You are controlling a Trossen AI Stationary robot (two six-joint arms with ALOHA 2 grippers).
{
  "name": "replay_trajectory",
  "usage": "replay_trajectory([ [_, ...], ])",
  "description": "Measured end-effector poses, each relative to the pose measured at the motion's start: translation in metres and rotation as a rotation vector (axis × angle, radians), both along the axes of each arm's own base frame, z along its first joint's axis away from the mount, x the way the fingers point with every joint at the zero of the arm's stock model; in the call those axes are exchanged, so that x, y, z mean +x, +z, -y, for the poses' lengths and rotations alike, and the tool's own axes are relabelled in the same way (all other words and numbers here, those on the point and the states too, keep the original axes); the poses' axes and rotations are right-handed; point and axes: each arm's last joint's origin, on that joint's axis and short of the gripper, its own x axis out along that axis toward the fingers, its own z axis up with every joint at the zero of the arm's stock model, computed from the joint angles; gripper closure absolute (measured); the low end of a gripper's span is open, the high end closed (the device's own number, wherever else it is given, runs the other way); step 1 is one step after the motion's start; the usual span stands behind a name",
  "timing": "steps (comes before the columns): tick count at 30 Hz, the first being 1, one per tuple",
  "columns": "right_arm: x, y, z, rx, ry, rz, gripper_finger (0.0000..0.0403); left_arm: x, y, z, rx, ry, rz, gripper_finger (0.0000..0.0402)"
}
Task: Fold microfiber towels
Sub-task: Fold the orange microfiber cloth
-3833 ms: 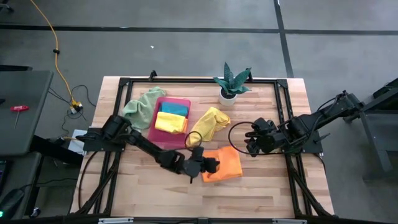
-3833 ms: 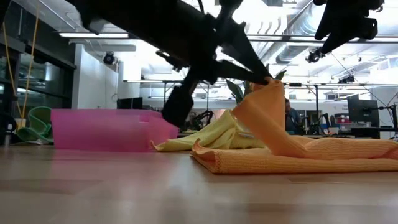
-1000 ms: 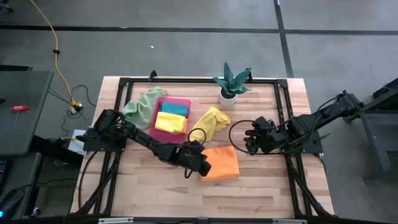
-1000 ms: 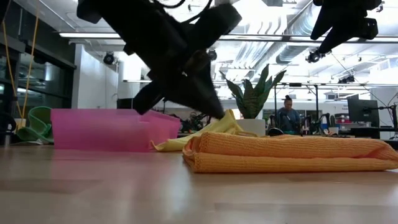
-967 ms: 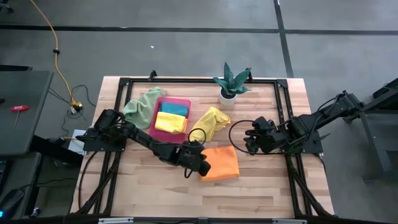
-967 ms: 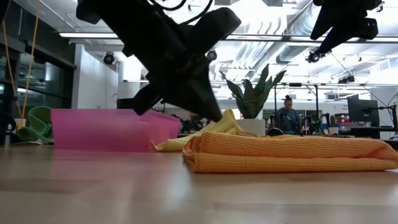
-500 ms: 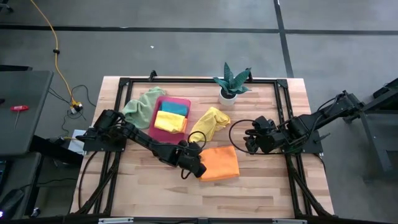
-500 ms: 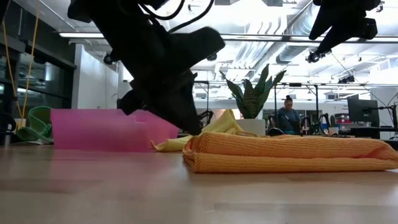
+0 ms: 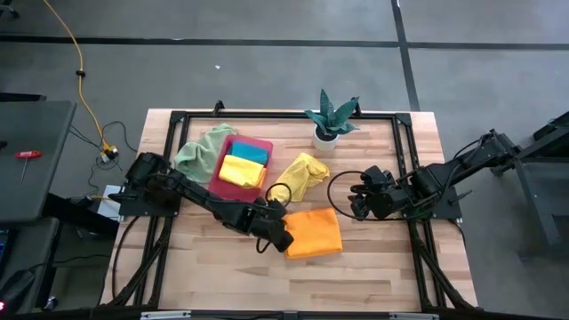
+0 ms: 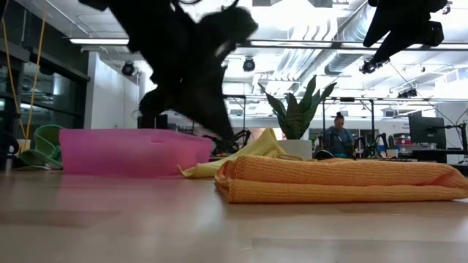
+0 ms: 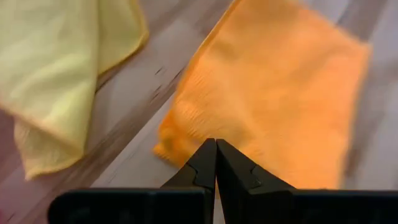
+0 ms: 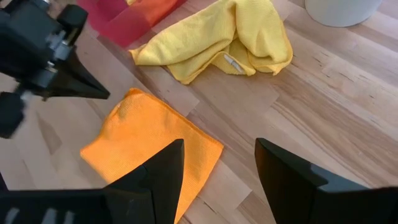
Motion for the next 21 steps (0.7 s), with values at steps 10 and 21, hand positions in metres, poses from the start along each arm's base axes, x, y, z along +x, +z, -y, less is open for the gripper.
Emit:
replay_trajectory([
  [10, 0.004, -0.008, -0.008, 0.181, 0.045, -0.092, 0.0213, -0.027, 0.118, 0.006, 0.061, -0.399, 0.382, 0.0402],
  [21, 0.051, -0.062, -0.044, 0.325, -0.015, -0.249, 0.0213, -0.128, 0.234, 0.054, 0.283, -0.503, 0.853, 0.0402],
])
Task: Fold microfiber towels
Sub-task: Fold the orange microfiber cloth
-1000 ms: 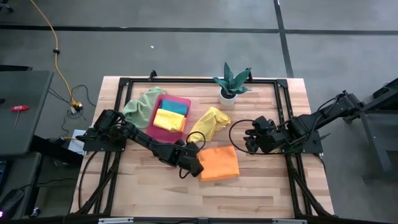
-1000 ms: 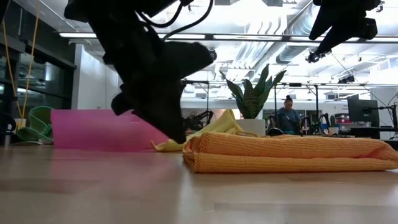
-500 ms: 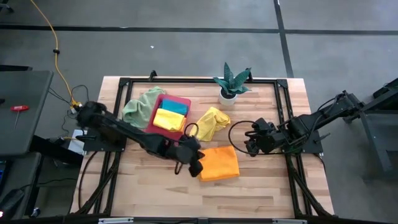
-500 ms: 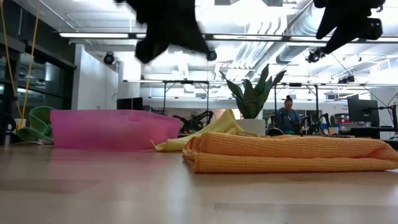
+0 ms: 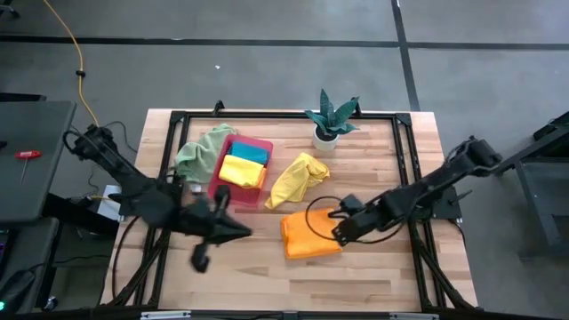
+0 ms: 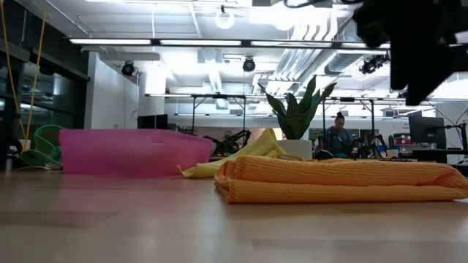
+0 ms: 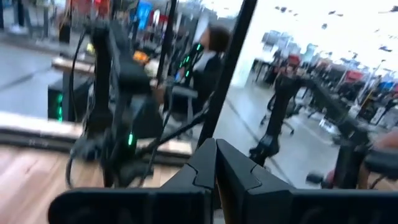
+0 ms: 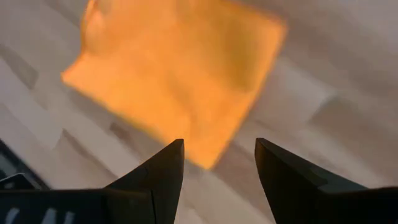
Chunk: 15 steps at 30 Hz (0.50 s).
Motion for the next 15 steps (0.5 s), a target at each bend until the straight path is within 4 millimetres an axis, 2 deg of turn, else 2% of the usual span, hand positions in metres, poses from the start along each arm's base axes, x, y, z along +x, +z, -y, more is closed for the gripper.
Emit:
replay_trajectory([
  [4, 0.02, -0.027, -0.011, 0.05, -0.013, -0.041, 0.0213, -0.024, 0.014, 0.016, 0.026, -0.004, 0.081, 0.0401],
  [9, 0.028, -0.062, -0.006, 0.002, -0.15, -0.197, 0.0213, -0.035, 0.017, 0.027, 0.04, 0.021, 0.104, 0.0401],
  [15, 0.046, -0.076, -0.002, 0.035, -0.206, -0.139, 0.0213, -0.036, 0.017, 0.029, 0.037, 0.022, 0.102, 0.0401],
])
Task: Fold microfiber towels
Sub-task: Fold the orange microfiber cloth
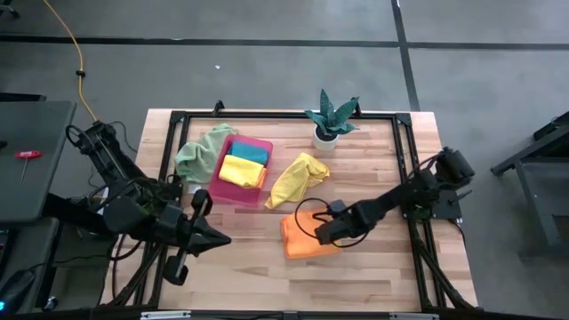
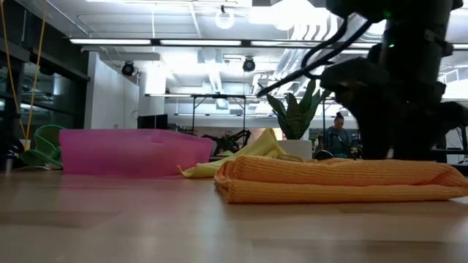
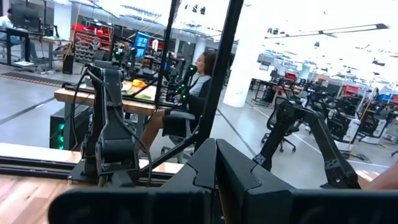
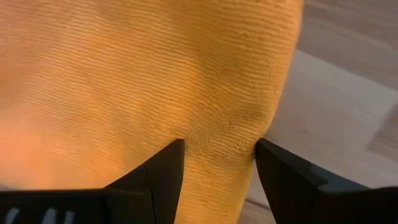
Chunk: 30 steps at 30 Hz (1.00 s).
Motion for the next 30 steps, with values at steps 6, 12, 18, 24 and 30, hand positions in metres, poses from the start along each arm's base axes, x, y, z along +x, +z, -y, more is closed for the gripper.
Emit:
replay_trajectory([
  [6, 0.001, -0.003, 0.004, 0.003, -0.029, -0.022, 0.0213, 0.0, 0.0, 0.0, -0.007, -0.013, 0.001, 0.0401],
  [12, -0.004, -0.004, 0.005, -0.004, -0.084, -0.067, 0.0213, 0.0, 0.0, 0.001, -0.004, -0.022, -0.001, 0.0401],
  [18, 0.001, -0.003, 0.003, 0.018, -0.086, -0.022, 0.0218, 0.0, -0.001, 0.001, 0.0, -0.024, -0.003, 0.0401],
  [24, 0.002, -0.014, 0.002, 0.017, -0.106, -0.076, 0.0276, 0.0, -0.001, 0.001, 0.003, -0.024, -0.005, 0.0401],
  [30, -0.006, -0.011, 0.002, -0.025, -0.071, -0.12, 0.0356, 0.0, -0.001, 0.001, 0.005, -0.024, -0.006, 0.0401],
])
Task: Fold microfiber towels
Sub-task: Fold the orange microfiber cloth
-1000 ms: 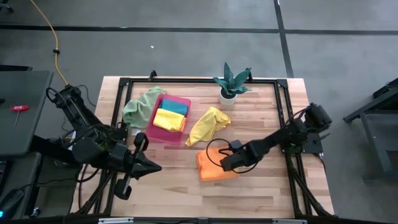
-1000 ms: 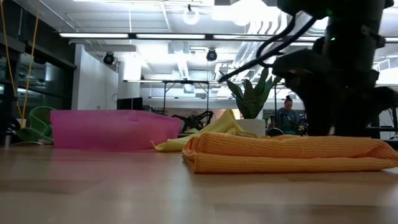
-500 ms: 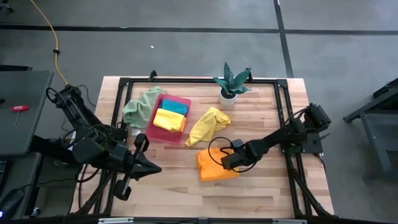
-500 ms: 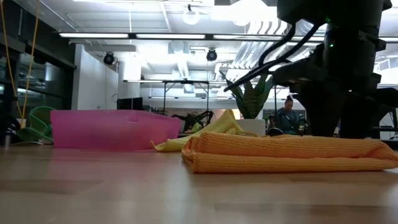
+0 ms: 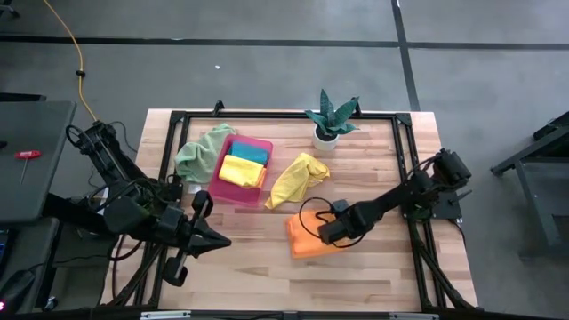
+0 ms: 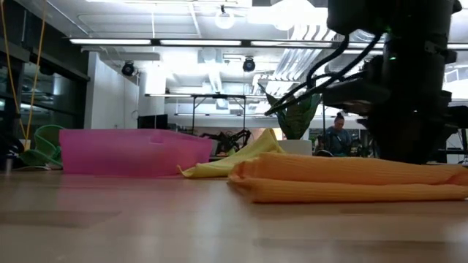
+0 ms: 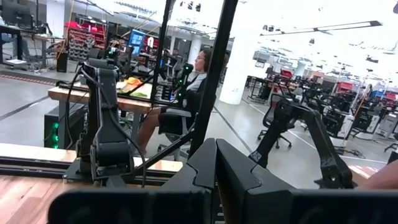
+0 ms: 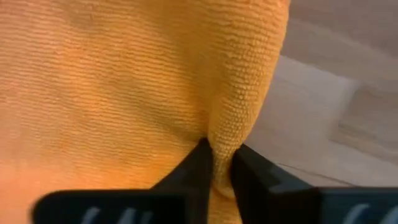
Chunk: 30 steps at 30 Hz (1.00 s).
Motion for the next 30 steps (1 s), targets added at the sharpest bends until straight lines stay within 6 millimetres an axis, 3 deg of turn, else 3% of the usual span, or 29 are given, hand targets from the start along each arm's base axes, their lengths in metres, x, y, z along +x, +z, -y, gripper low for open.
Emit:
replay_trajectory([
  [3, -0.02, 0.01, 0.004, -0.061, 0.022, -0.116, 0.0393, 0.0, 0.0, 0.0, 0.001, 0.0, -0.001, 0.0401],
  [11, -0.063, 0.045, -0.002, -0.15, 0.012, -0.227, 0.0399, 0.0, 0.0, 0.0, 0.043, 0.011, -0.001, 0.0401],
  [20, -0.115, 0.027, -0.01, -0.031, -0.118, -0.149, 0.0401, 0.0, 0.0, 0.0, 0.033, 0.012, 0.001, 0.0401],
  [25, -0.13, 0.047, -0.008, -0.045, -0.153, -0.093, 0.0402, 0.0, 0.0, 0.0, 0.012, 0.01, 0.003, 0.0401],
  [30, -0.132, 0.067, -0.005, -0.034, -0.14, -0.015, 0.0402, 0.0, 0.0, 0.0, 0.011, 0.017, 0.002, 0.0401],
])
